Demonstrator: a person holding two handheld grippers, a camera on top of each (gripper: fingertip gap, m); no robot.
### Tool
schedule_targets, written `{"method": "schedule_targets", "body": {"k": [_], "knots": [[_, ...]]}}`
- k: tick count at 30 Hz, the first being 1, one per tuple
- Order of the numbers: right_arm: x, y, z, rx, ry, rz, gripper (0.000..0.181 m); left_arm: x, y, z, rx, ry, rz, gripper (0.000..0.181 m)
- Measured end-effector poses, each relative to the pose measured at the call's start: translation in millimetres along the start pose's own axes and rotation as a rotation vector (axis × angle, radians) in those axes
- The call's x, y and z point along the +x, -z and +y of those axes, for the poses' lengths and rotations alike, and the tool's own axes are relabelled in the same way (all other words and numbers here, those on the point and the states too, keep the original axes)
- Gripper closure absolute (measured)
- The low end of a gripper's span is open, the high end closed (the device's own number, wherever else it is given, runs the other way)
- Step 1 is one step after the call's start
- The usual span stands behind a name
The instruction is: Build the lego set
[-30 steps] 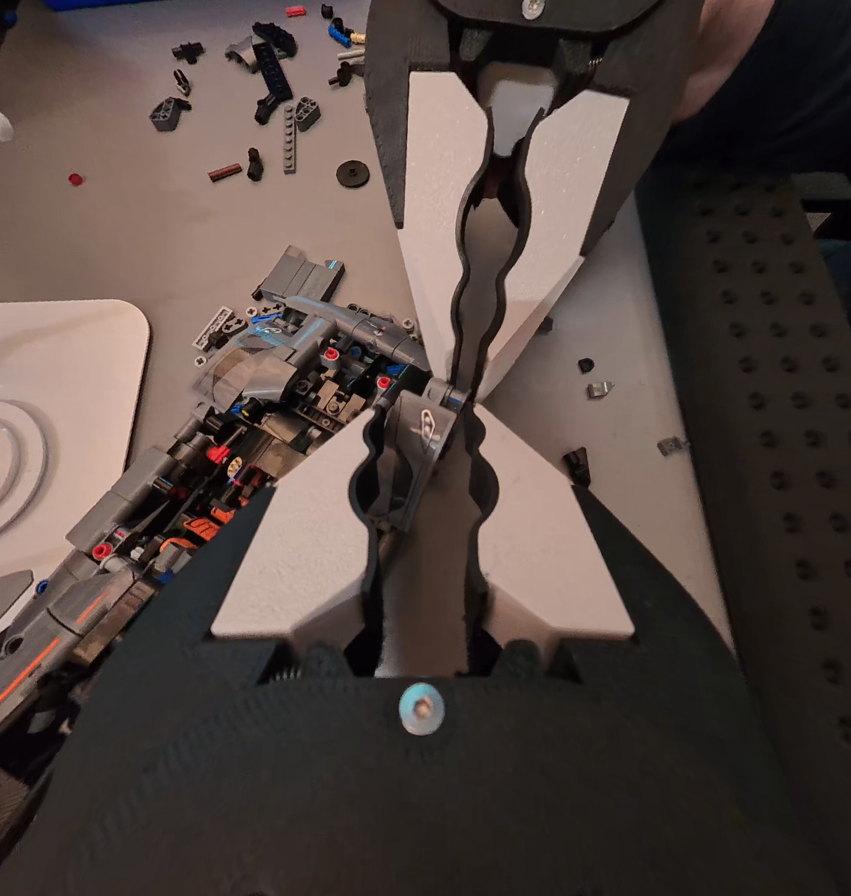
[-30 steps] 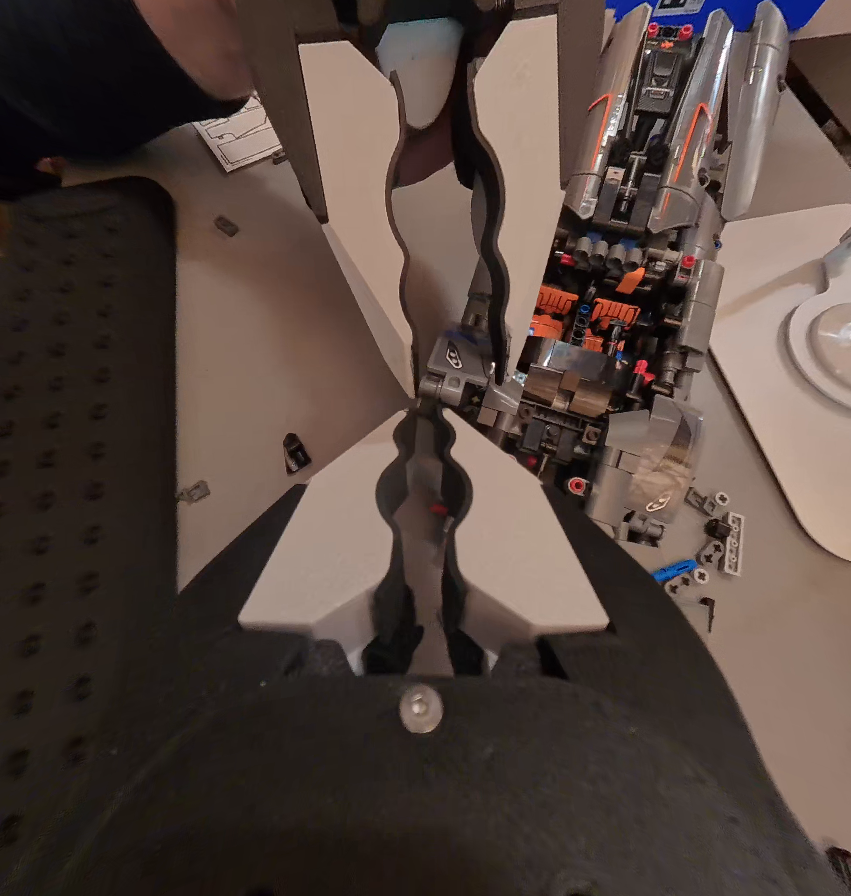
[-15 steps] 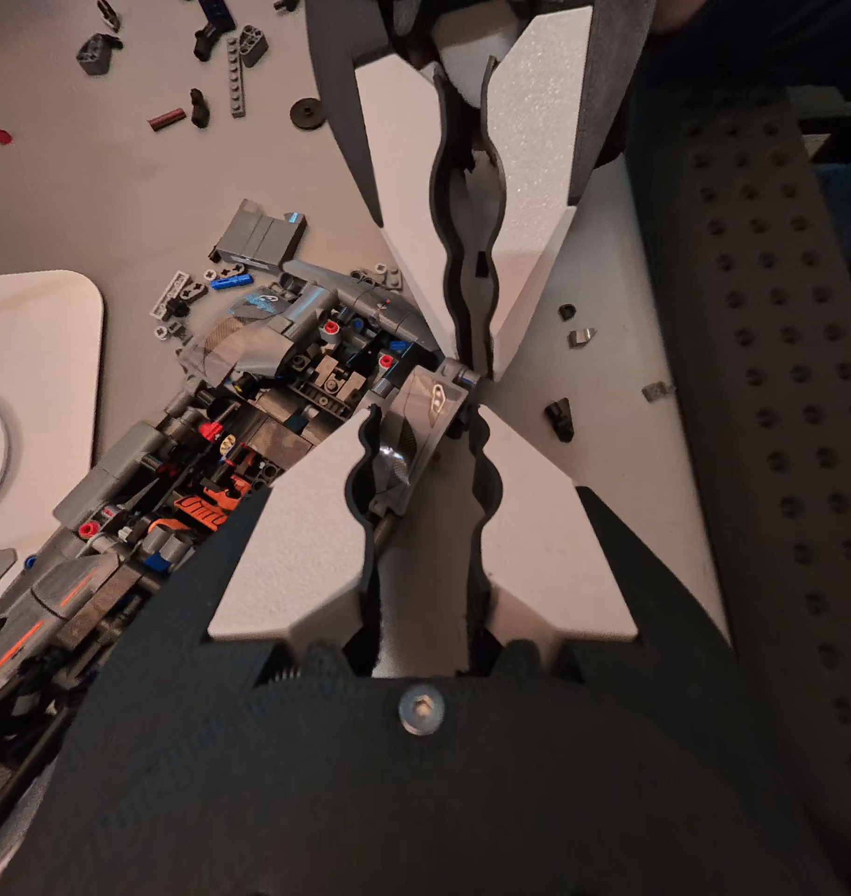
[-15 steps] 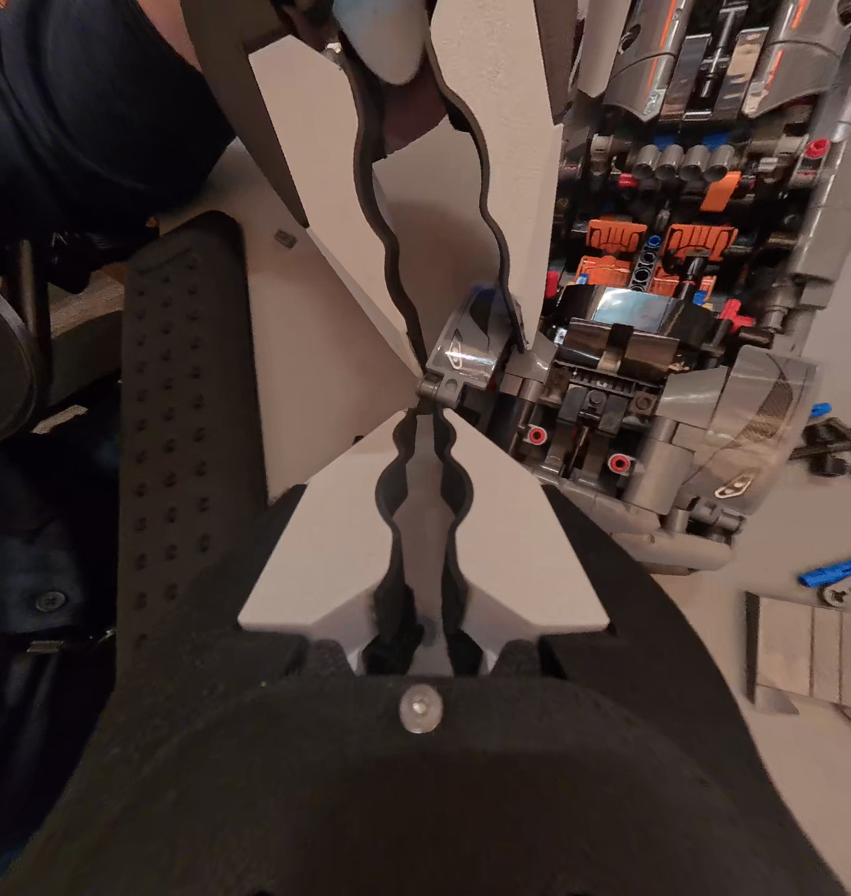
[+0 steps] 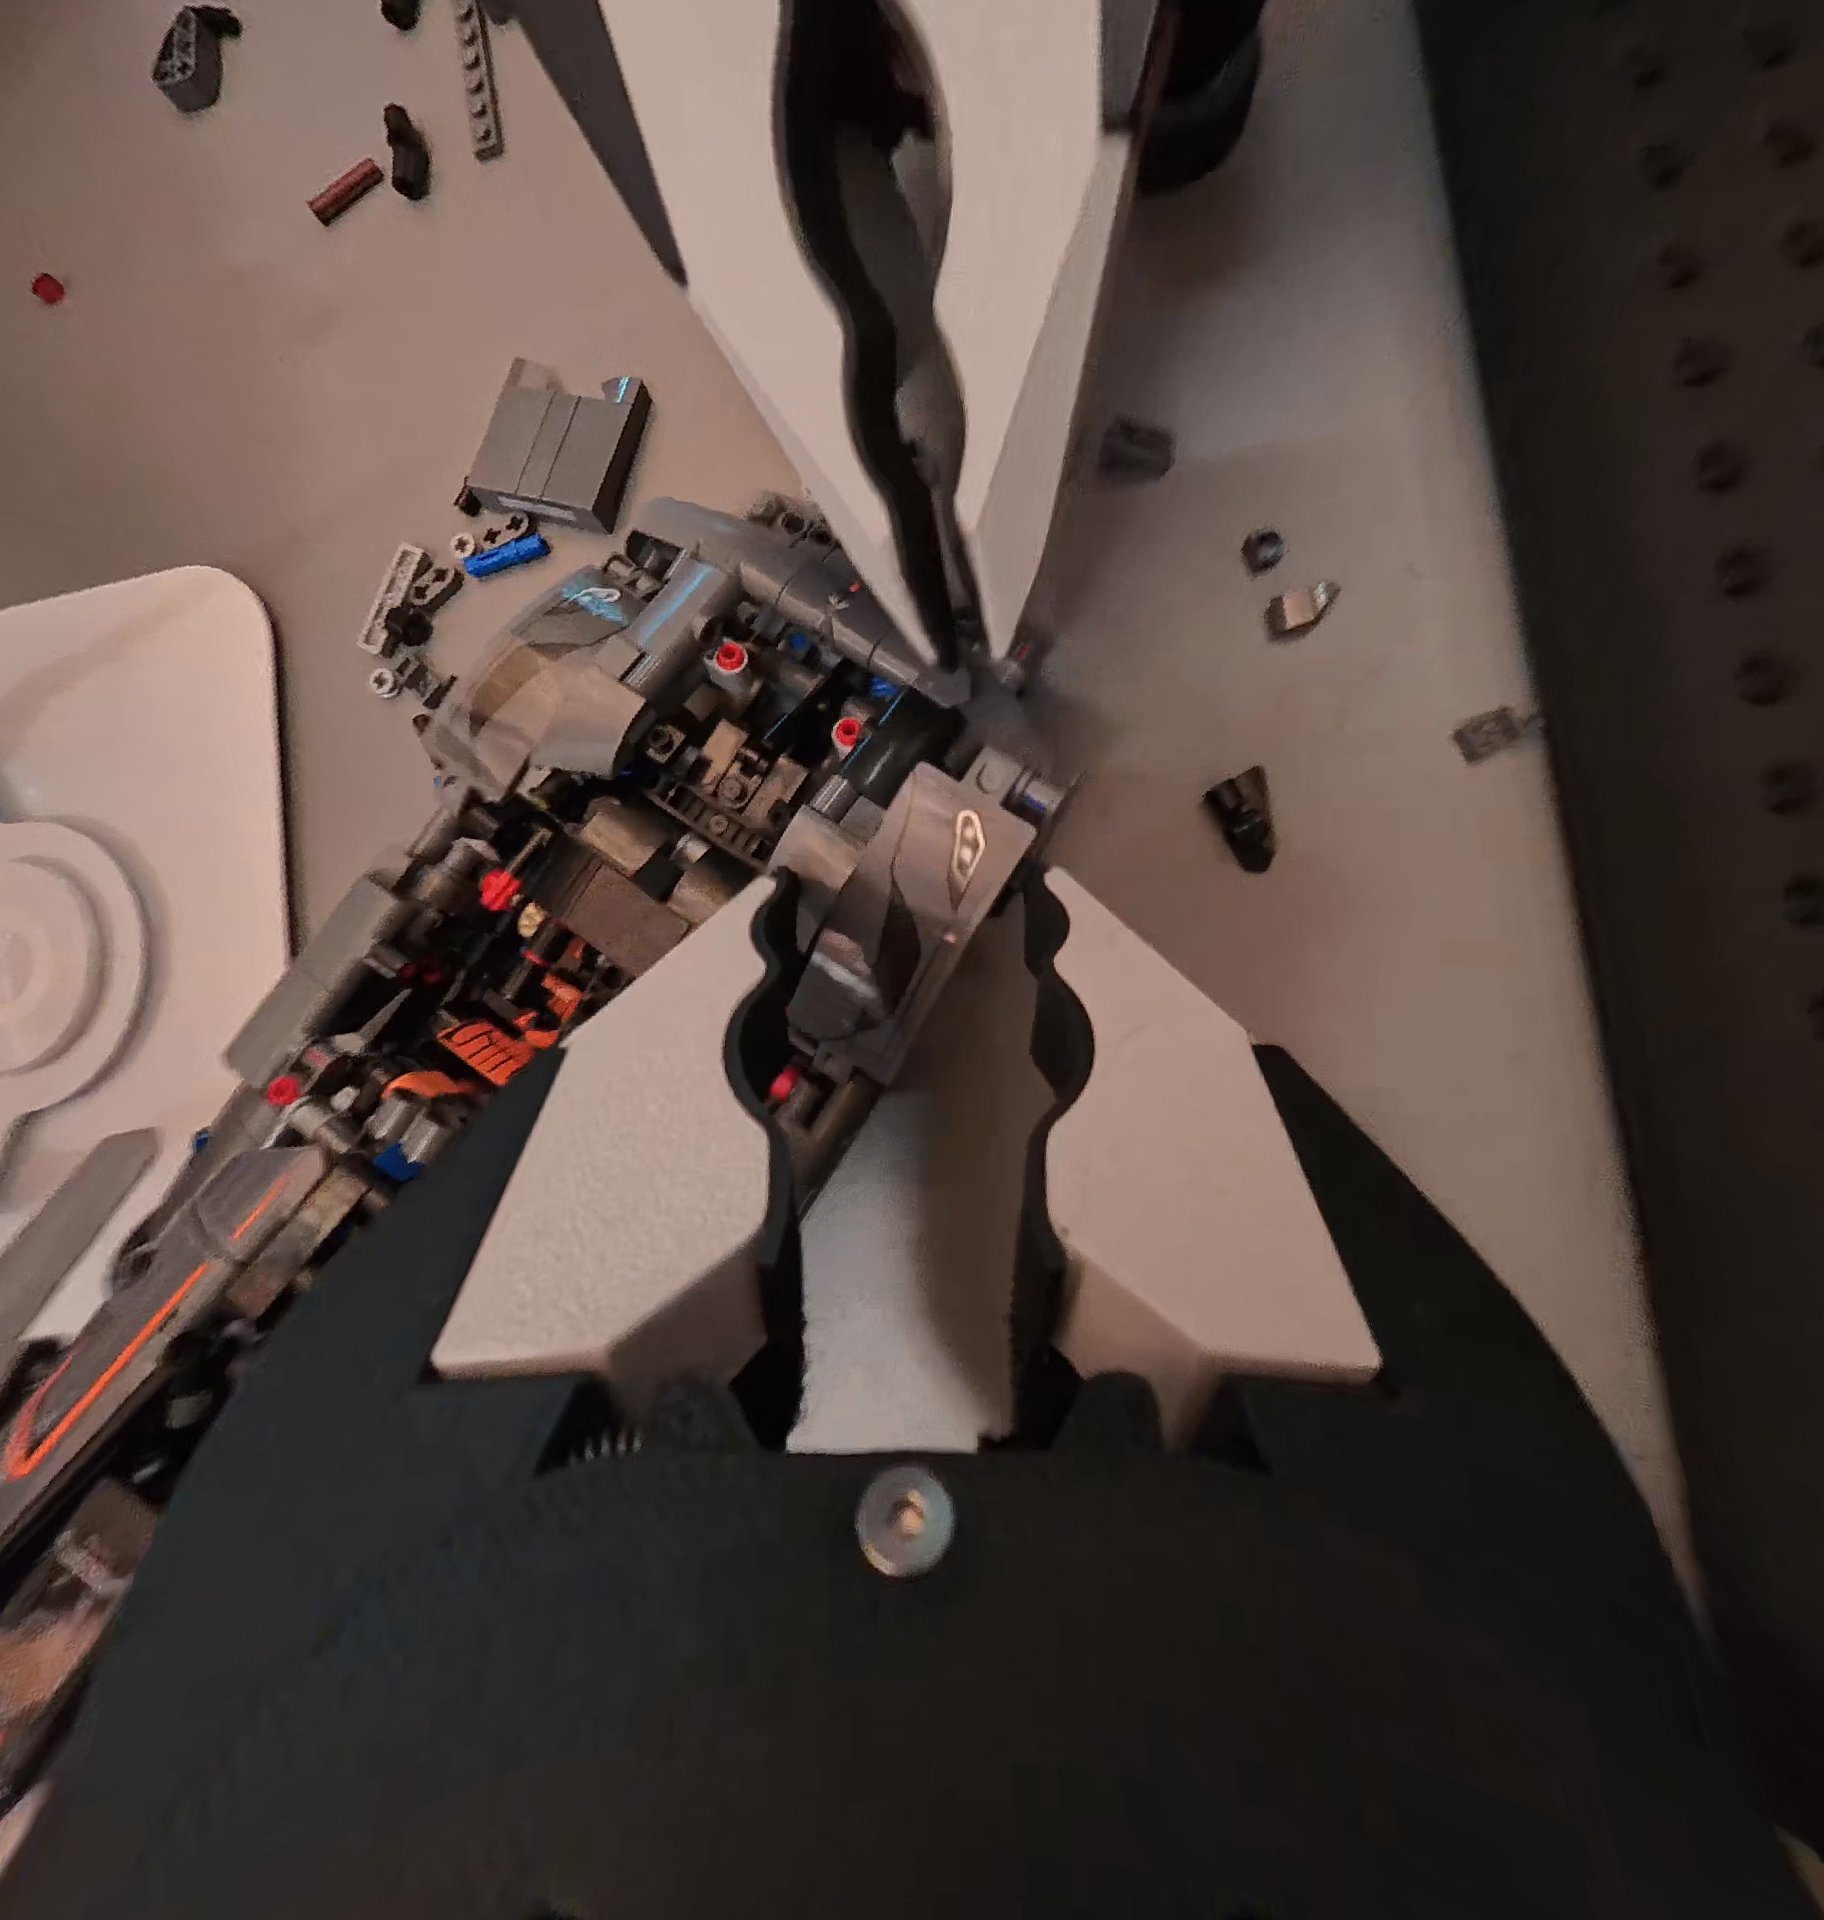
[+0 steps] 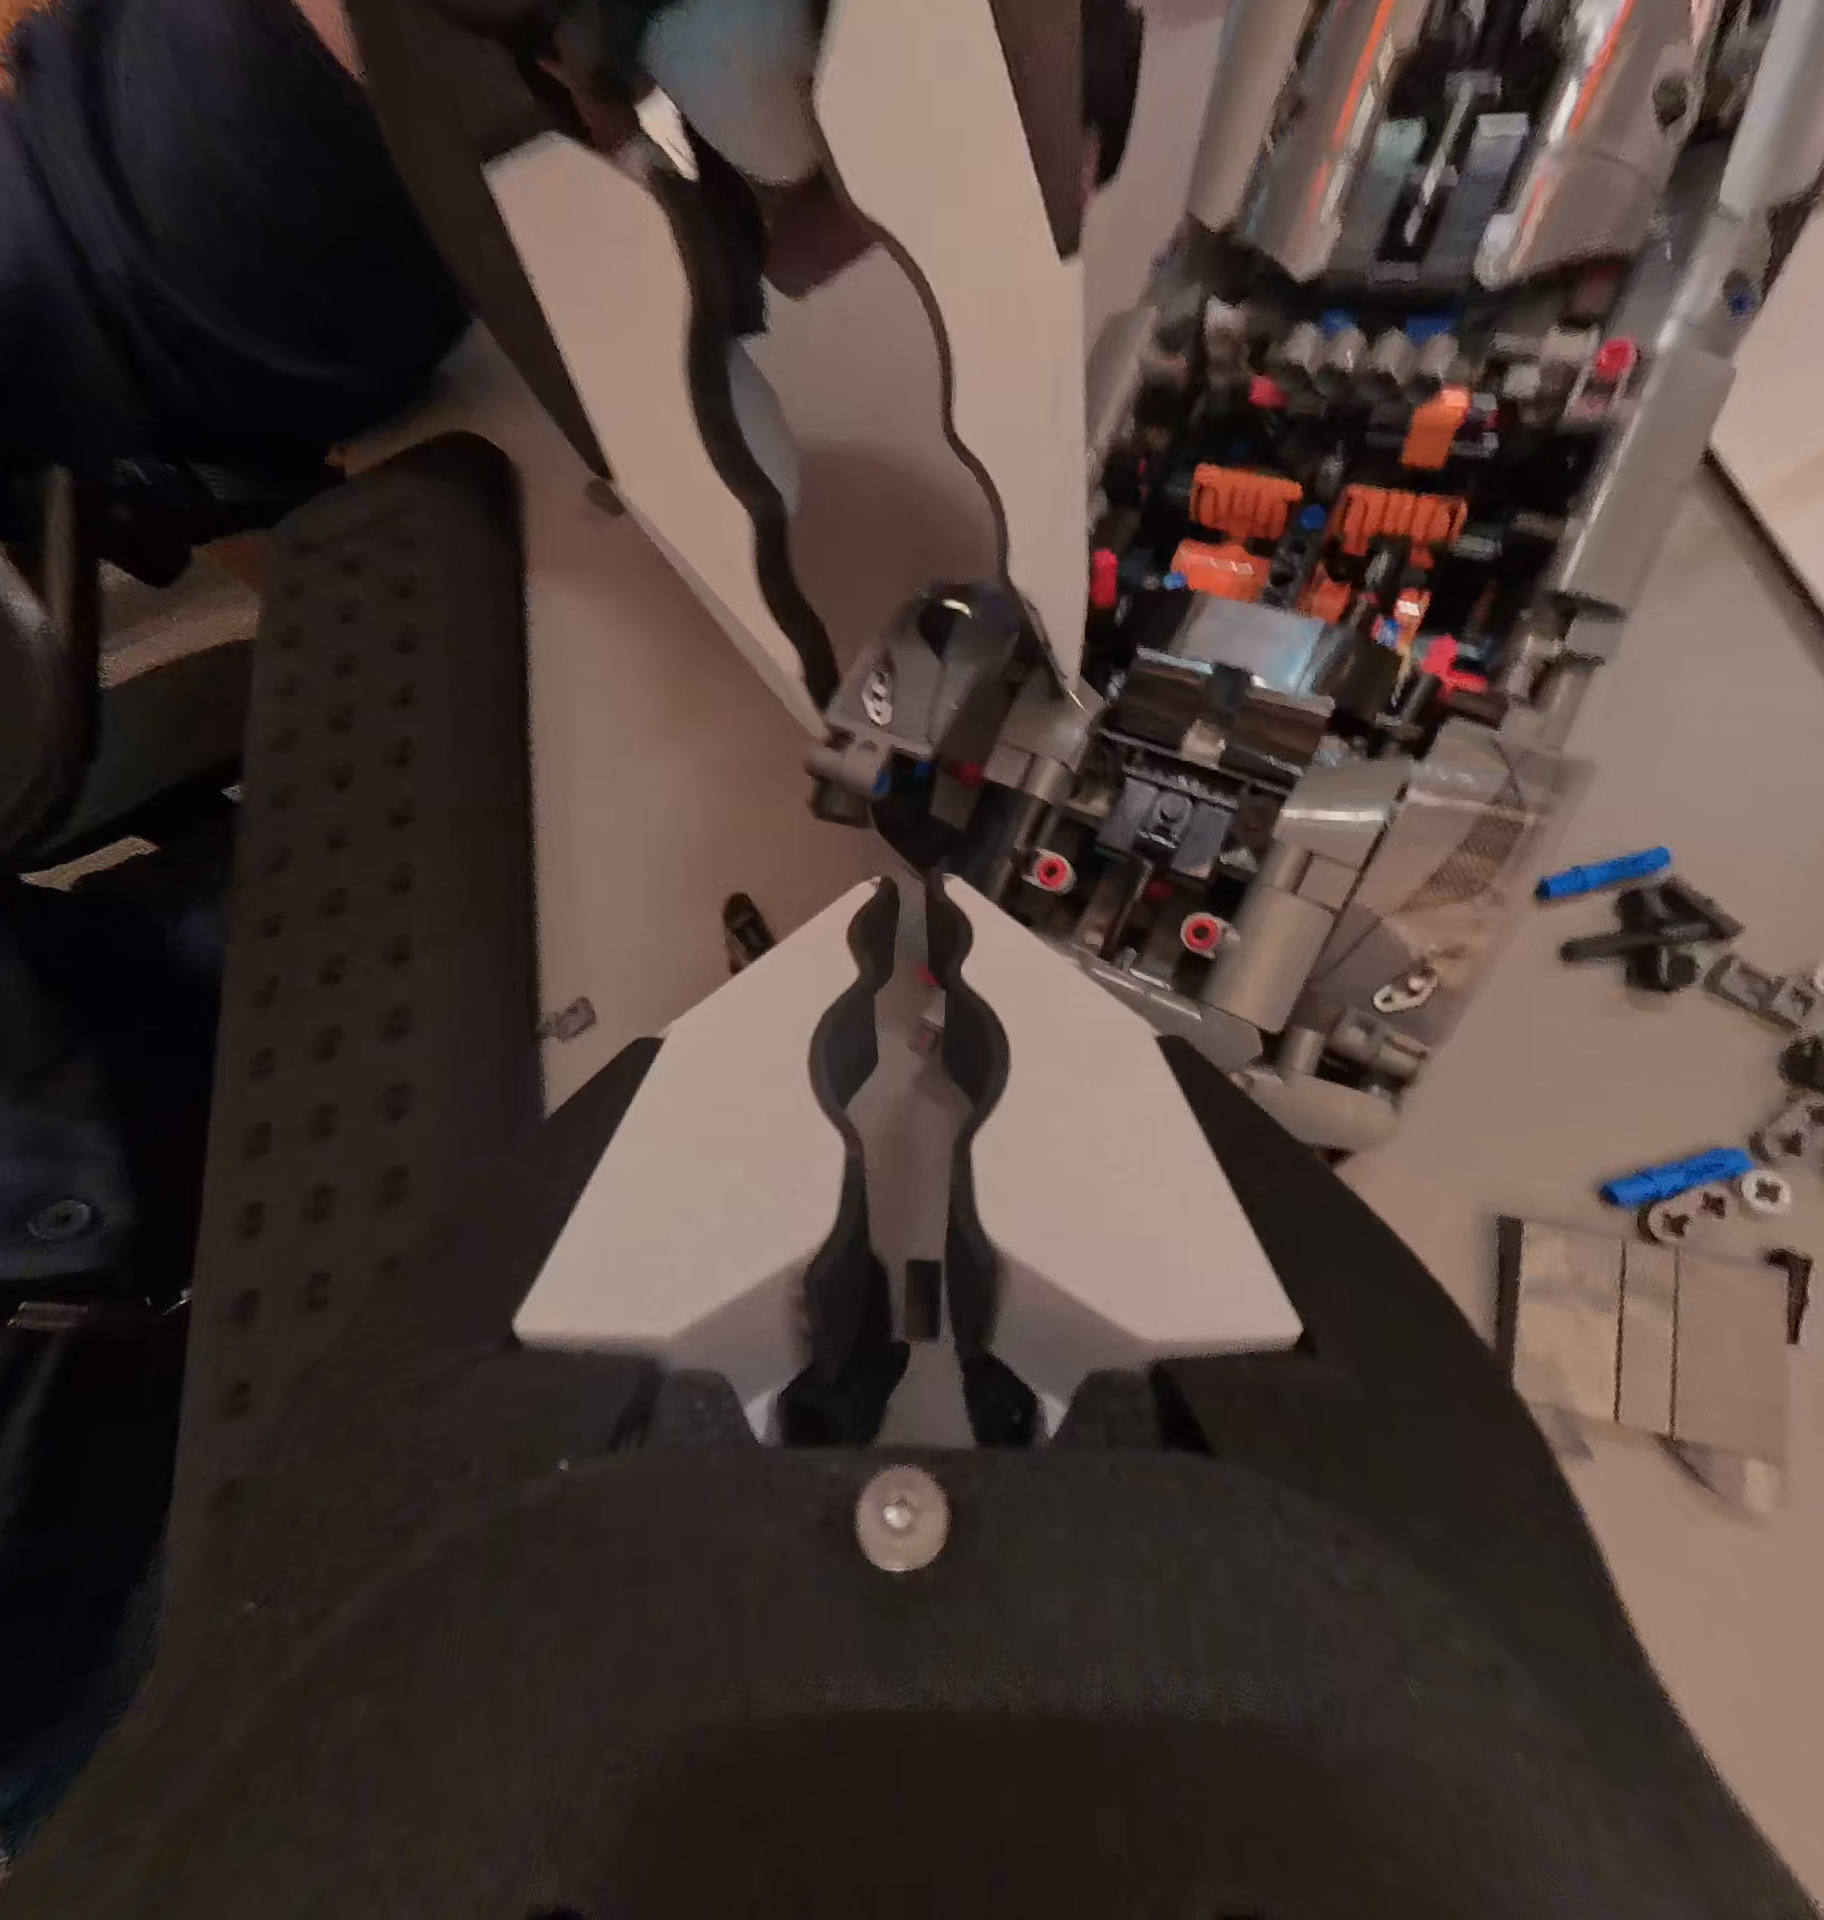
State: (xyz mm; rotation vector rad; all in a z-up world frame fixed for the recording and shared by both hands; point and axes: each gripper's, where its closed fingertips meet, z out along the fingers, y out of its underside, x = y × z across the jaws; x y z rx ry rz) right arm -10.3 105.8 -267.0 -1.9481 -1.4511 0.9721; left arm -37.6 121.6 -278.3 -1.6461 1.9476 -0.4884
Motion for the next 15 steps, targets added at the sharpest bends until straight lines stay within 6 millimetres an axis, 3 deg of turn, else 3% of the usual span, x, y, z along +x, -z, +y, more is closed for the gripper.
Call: {"method": "schedule_targets", "body": {"k": [5, 8, 15], "knots": [[-1.9, -9.1, 3.7, -0.049, 0.114, 0.048, 0.178, -0.2, -0.8, 0.1, -0.074, -0.12, -0.097, 0.151], [-2.1, -15.4, 11.5, -0.098, 0.133, 0.053, 0.181, -2.5, -5.5, 4.7, -0.08, -0.105, -0.104, 0.144], [-10.9, -14.3, 4.1, -0.058, 0.189, 0.035, 0.18, -3.0, -4.5, 8.6, -0.101, -0.133, -0.132, 0.144]]}}
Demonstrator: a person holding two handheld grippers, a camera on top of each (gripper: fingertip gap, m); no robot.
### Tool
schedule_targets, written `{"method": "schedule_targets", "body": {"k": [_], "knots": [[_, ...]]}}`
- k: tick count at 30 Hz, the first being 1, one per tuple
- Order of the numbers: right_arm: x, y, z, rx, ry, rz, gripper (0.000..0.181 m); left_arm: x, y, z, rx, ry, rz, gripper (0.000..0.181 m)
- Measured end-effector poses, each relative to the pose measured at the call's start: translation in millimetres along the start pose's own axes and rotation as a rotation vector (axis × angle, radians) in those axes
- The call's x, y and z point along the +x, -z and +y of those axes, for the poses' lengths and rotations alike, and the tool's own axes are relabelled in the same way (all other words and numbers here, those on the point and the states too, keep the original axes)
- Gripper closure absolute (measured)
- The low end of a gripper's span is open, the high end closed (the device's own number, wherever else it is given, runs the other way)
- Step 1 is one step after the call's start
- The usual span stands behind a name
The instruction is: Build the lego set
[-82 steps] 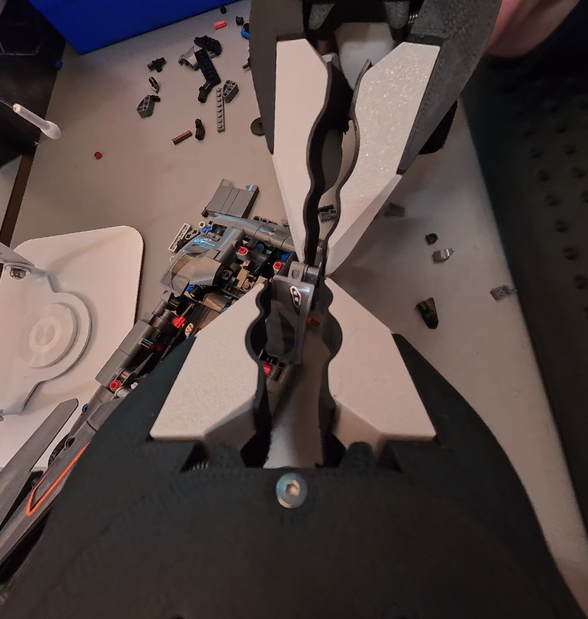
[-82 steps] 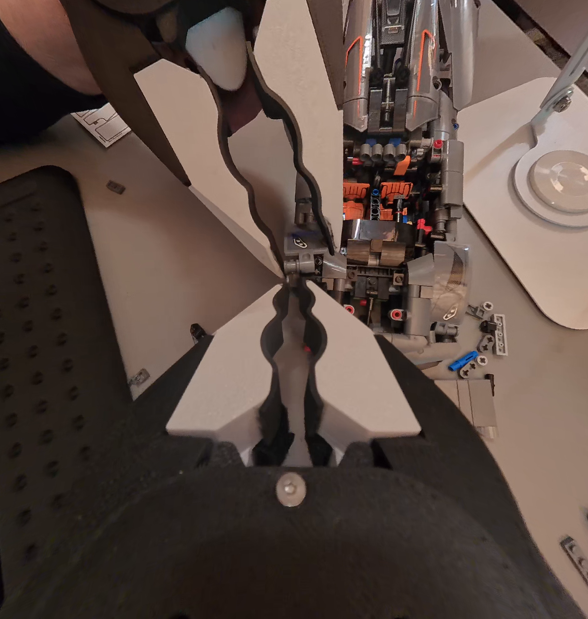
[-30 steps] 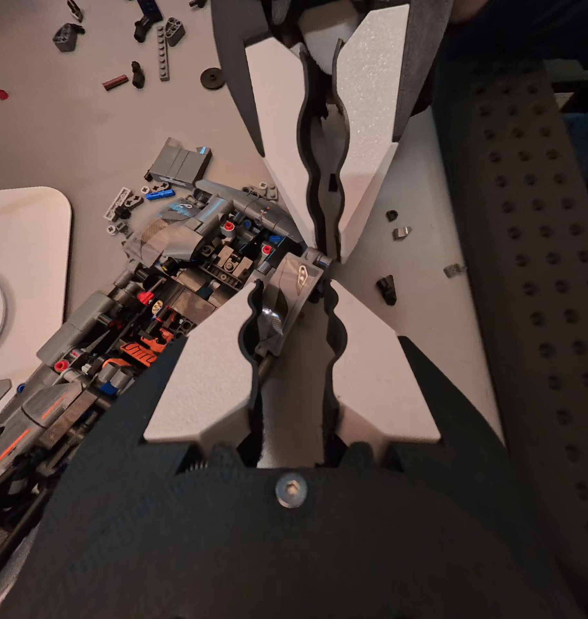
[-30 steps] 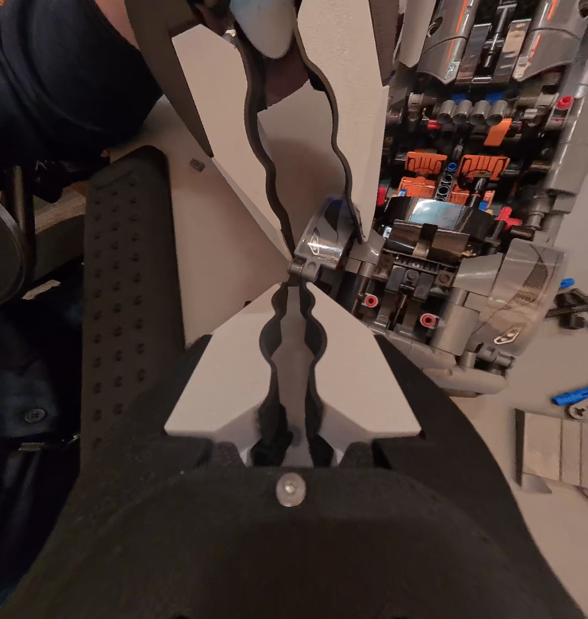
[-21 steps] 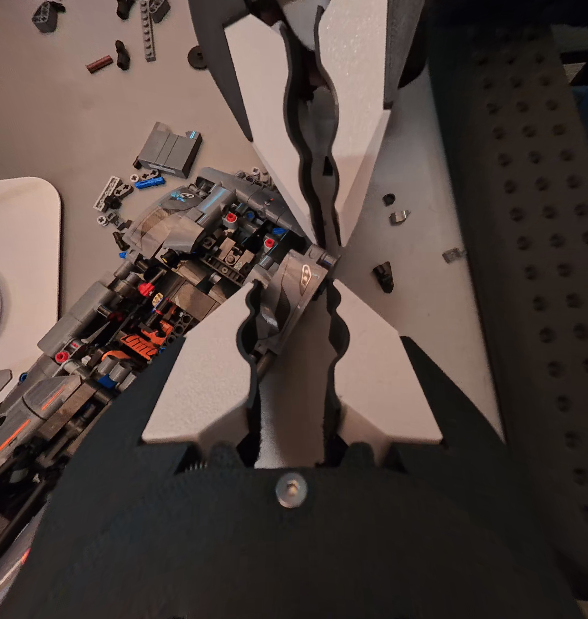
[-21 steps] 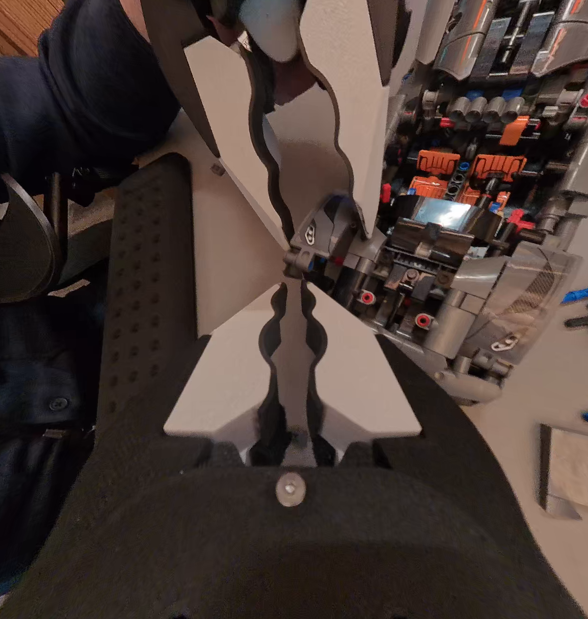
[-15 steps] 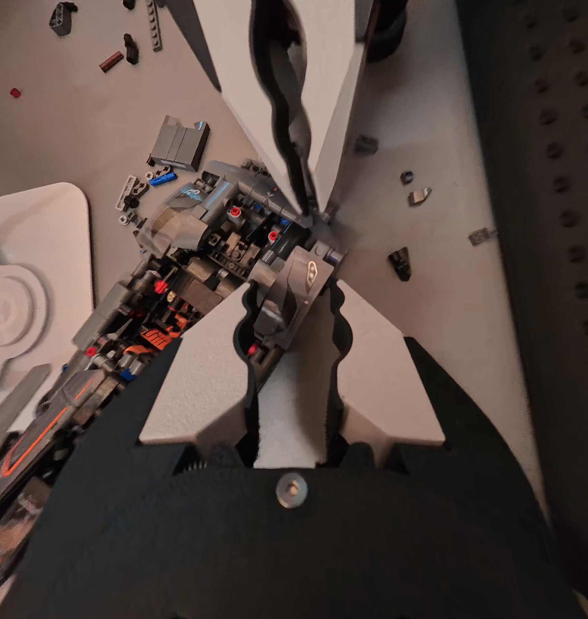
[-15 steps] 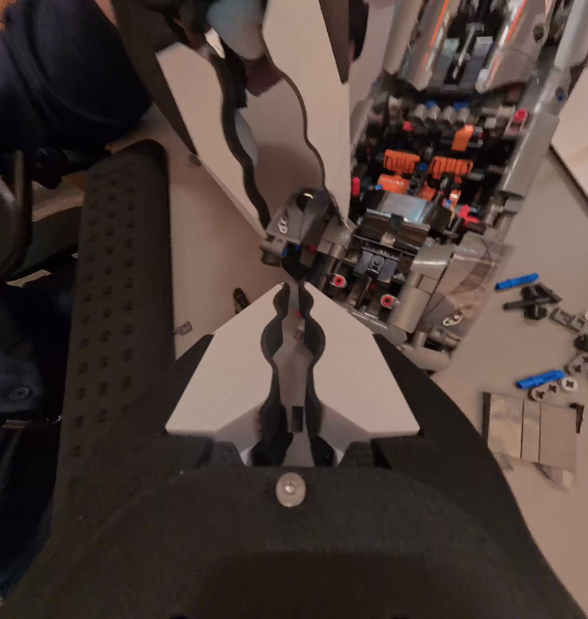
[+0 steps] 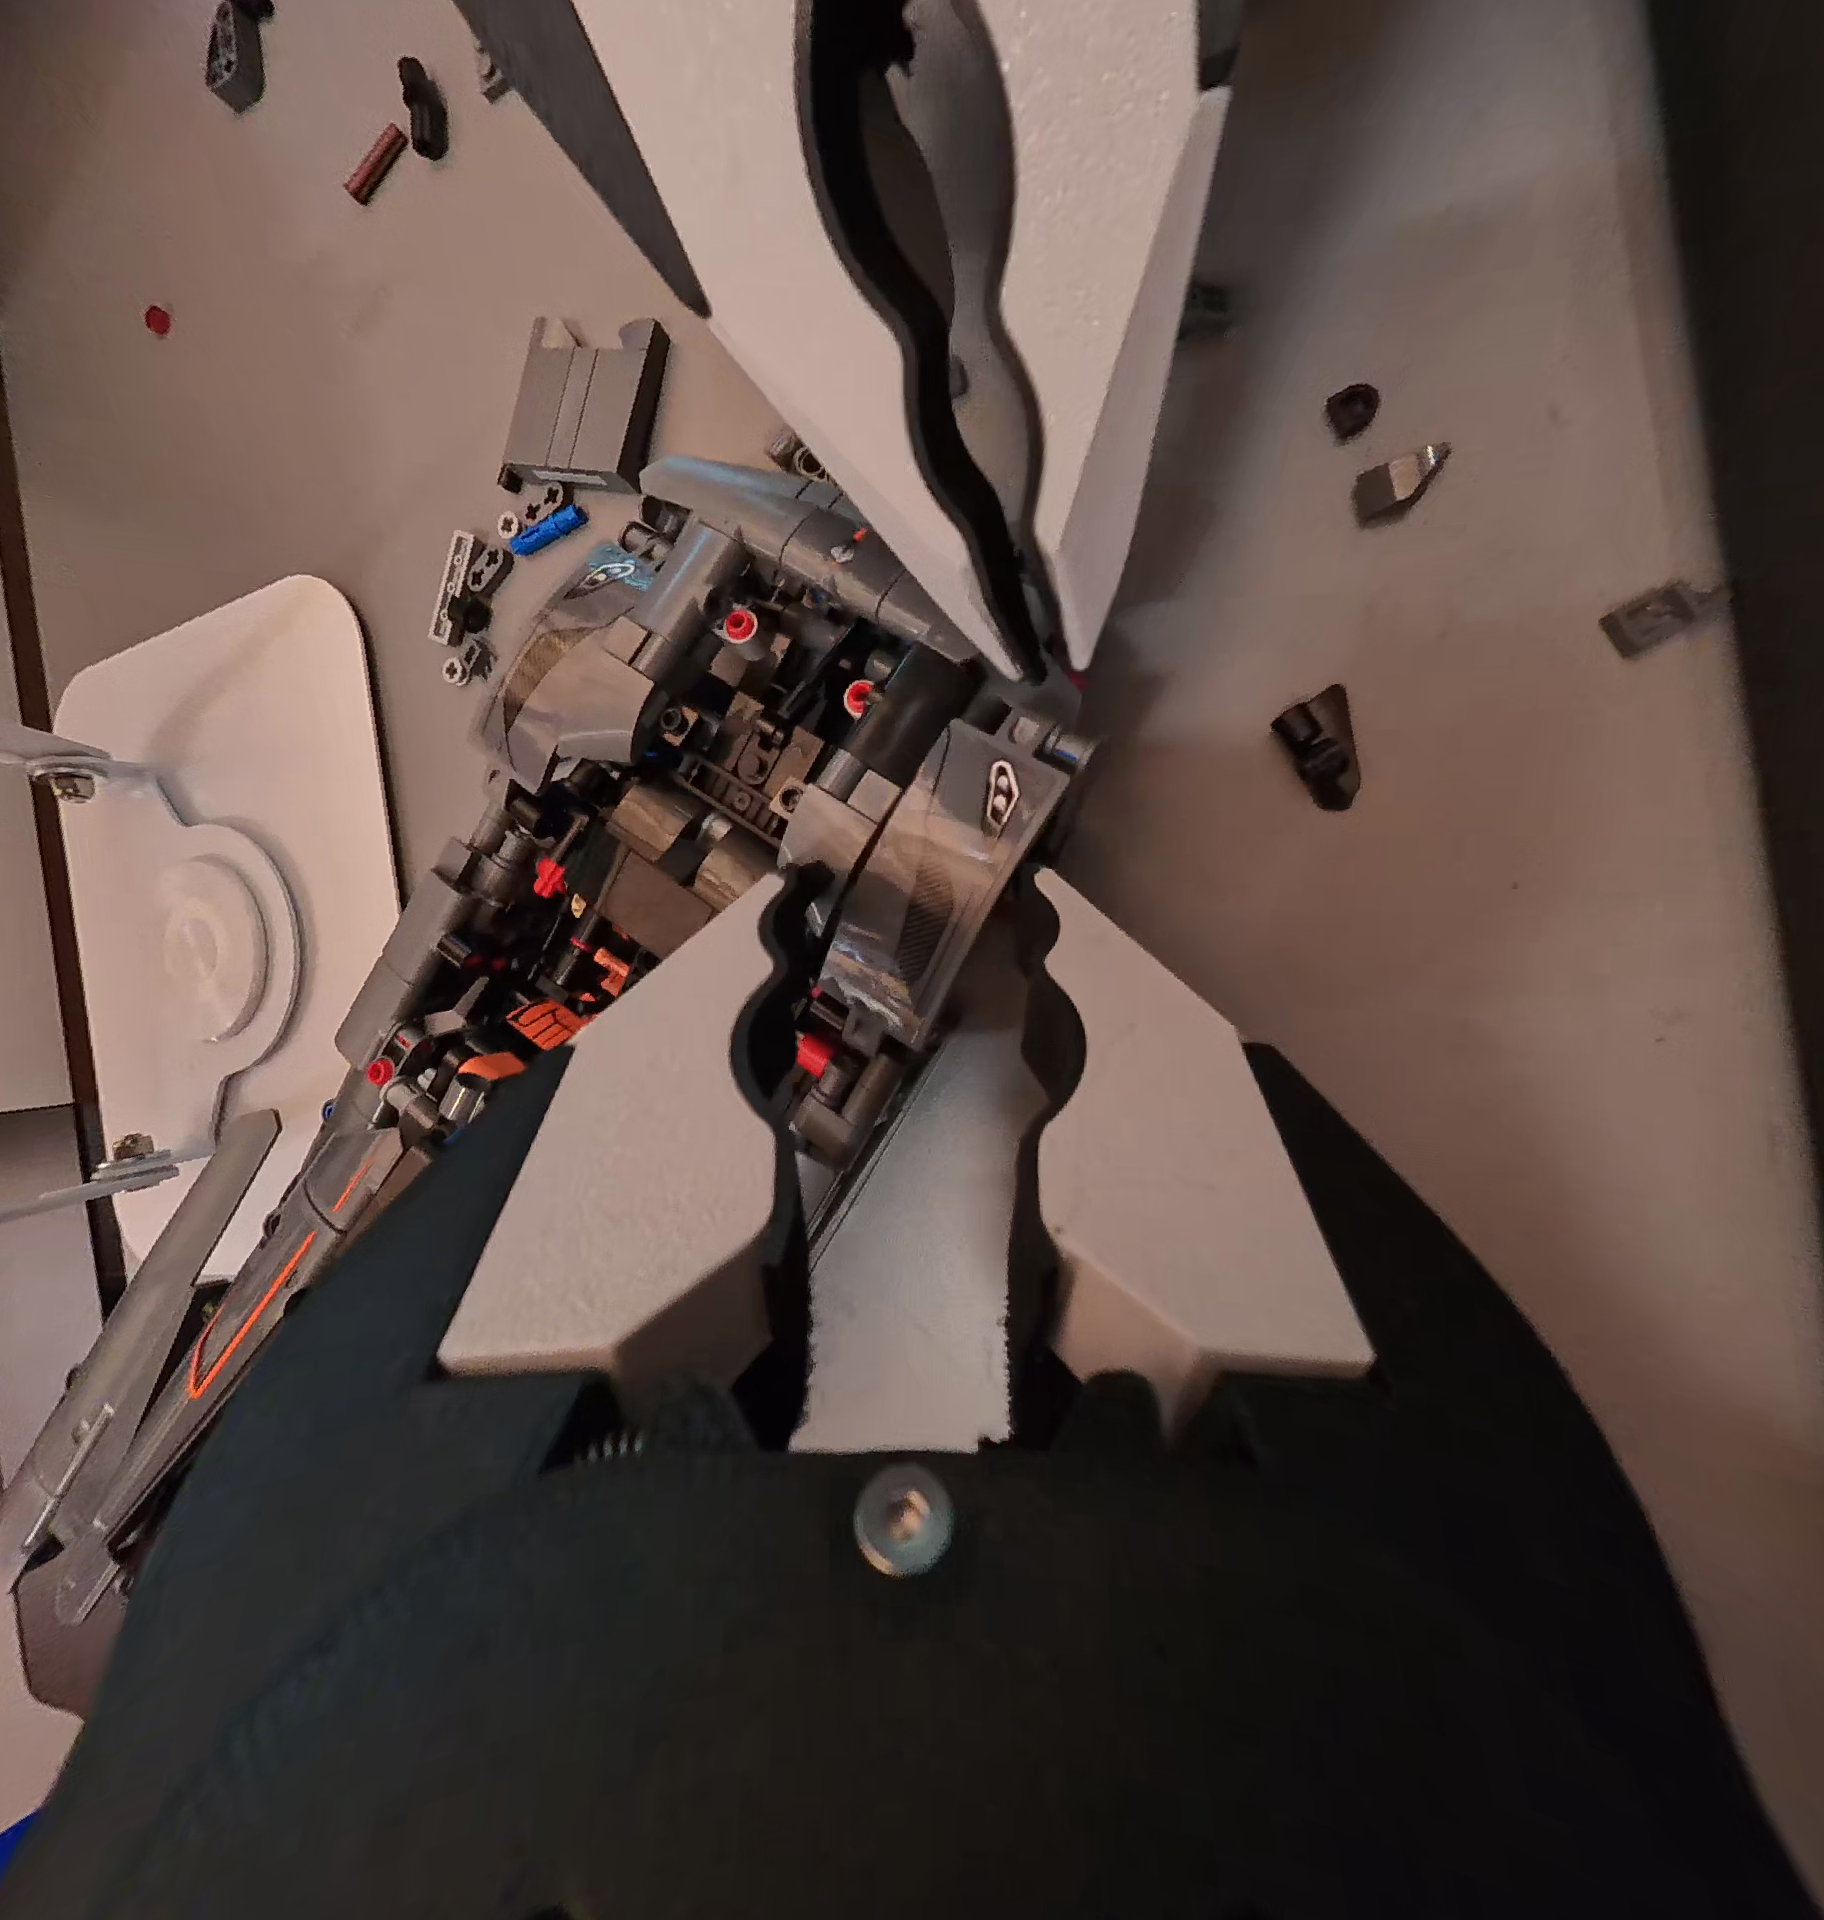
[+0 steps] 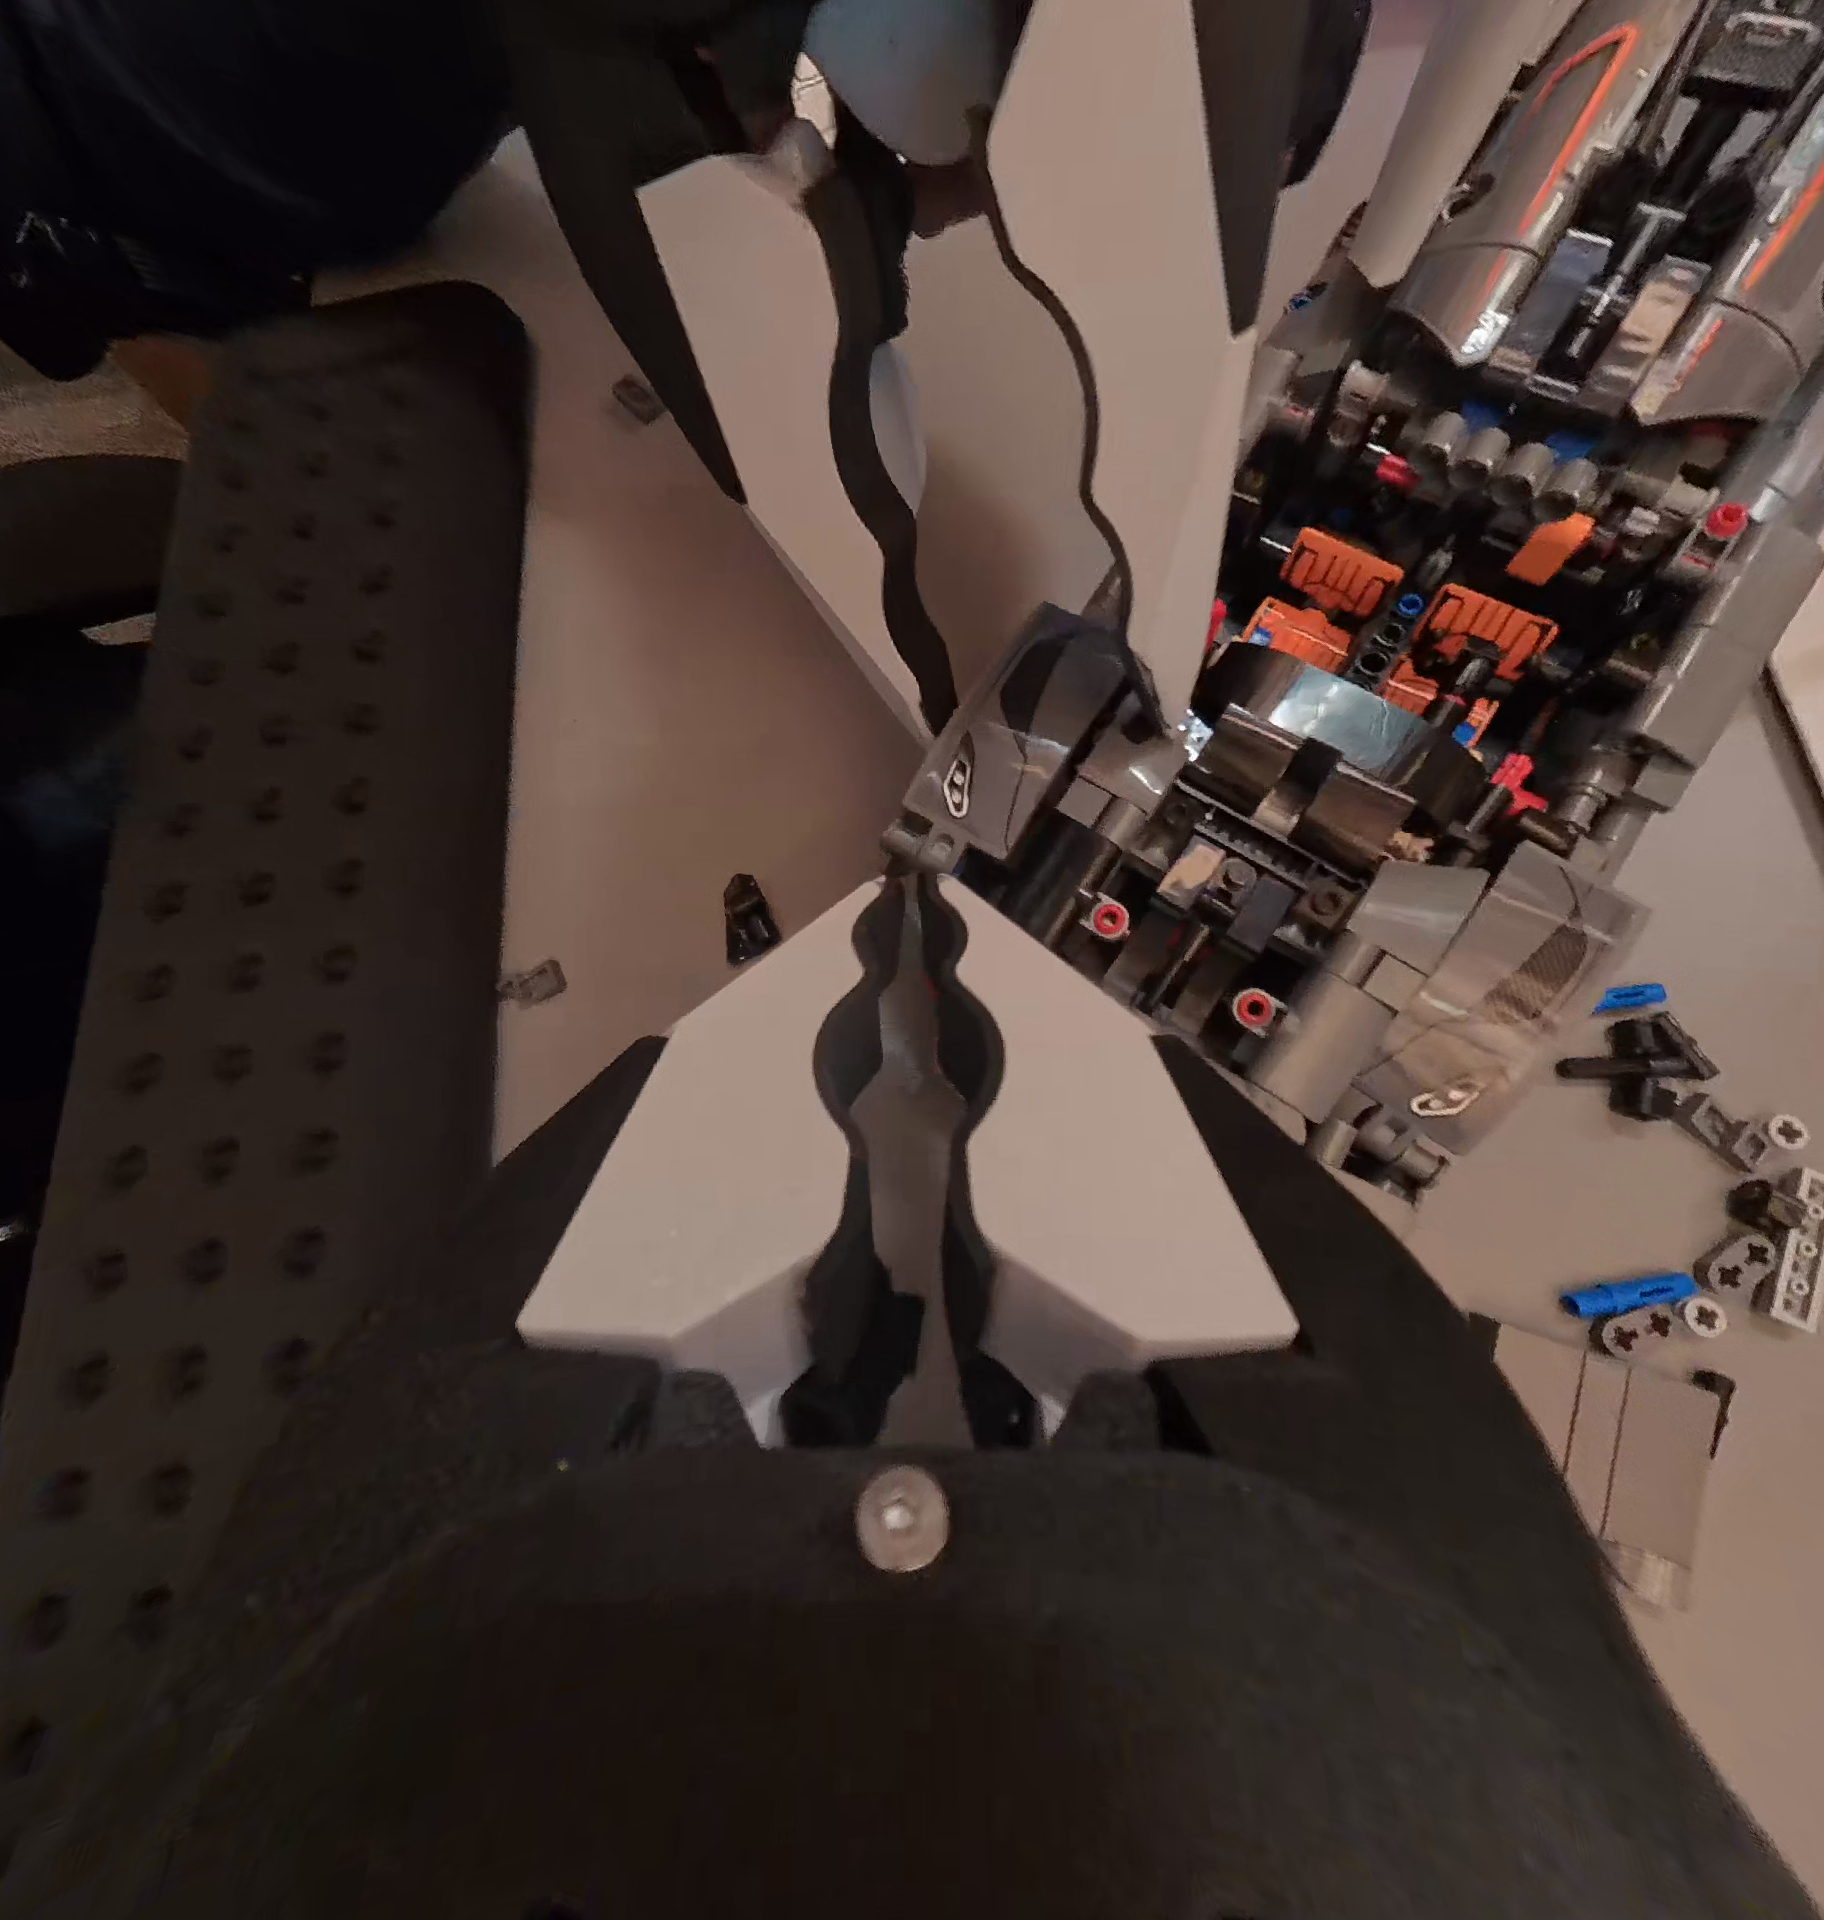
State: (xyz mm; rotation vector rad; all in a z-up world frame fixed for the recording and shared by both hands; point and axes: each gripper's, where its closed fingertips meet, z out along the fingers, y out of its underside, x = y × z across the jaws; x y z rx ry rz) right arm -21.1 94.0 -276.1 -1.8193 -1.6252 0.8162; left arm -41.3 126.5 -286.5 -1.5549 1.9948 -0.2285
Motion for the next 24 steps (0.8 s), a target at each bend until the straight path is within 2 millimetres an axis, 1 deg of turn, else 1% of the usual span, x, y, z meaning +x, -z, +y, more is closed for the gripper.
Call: {"method": "schedule_targets", "body": {"k": [2, 3, 5, 6, 8, 10, 12, 15, 17, 21, 24], "knots": [[-4.1, -3.2, -1.7, 0.0, 0.02, -0.005, 0.179, -3.1, 1.4, 3.4, -0.02, -0.004, -0.035, 0.141], [-5.6, -5.6, -1.0, -0.009, 0.024, -0.006, 0.177, -7.1, 2.5, 8.0, -0.049, -0.006, -0.071, 0.138], [-4.7, -9.7, 3.1, -0.041, 0.034, 0.011, 0.176, -7.6, 3.8, 14.9, -0.075, -0.007, -0.095, 0.136], [-6.5, -11.2, 2.8, -0.042, 0.035, 0.003, 0.177, -7.7, 4.2, 14.7, -0.063, -0.001, -0.102, 0.132], [-8.8, -13.1, 1.9, -0.044, 0.04, -0.004, 0.176, -12.2, 5.7, 15.7, -0.059, -0.003, -0.137, 0.13], [-8.2, -11.5, 3.4, -0.051, 0.042, -0.001, 0.176, -17.6, 7.3, 13.4, -0.047, 0.004, -0.172, 0.124], [-3.3, -5.8, 6.0, -0.054, 0.034, 0.016, 0.176, -17.4, 5.5, 8.4, -0.024, -0.002, -0.186, 0.118], [9.3, 7.4, 4.9, -0.017, 0.001, 0.06, 0.175, -20.8, 4.0, 3.4, -0.011, -0.01, -0.233, 0.115], [15.0, 12.3, 3.9, 0.001, 0.004, 0.09, 0.175, -23.2, 3.5, 1.4, -0.001, -0.014, -0.257, 0.114], [24.7, 9.3, 14.0, -0.047, 0.011, 0.142, 0.173, -24.7, 1.0, 1.0, 0.005, -0.009, -0.271, 0.113], [27.8, 8.1, 11.7, -0.024, 0.002, 0.146, 0.169, -25.6, -3.1, 4.0, -0.011, -0.013, -0.275, 0.112]]}}
